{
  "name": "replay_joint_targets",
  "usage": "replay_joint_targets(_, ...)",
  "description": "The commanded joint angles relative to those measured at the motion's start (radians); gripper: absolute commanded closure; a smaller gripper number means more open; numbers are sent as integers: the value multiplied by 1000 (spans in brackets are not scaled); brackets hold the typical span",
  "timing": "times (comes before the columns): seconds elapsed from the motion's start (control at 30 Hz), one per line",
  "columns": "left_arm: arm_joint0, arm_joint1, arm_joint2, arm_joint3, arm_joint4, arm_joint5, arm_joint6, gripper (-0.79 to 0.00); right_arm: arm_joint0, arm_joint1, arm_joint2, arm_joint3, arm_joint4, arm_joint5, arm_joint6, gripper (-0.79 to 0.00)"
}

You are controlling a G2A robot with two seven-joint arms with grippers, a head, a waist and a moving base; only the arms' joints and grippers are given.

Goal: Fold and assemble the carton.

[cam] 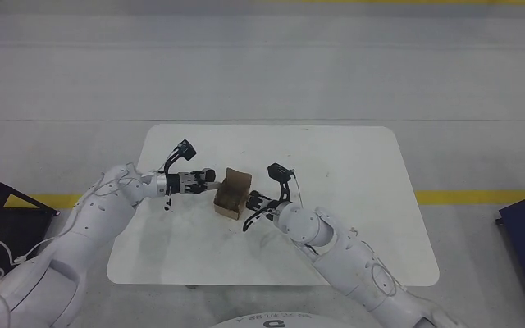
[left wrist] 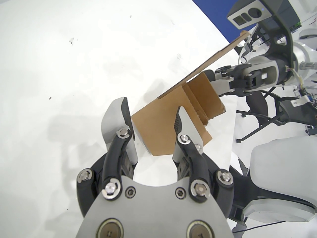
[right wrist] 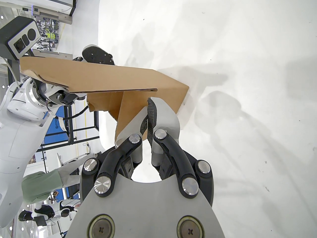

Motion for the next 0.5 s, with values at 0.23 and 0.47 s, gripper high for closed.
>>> replay_joint_targets(0.23,-1,3,10,17,14,0,42,-409,0,-4,-5,5,-10,10,7,-283)
replay_joint_targets(0.47,-5,1,36,9,24,0,39,-413,22,-15,-26,28,-10,28,7,-317)
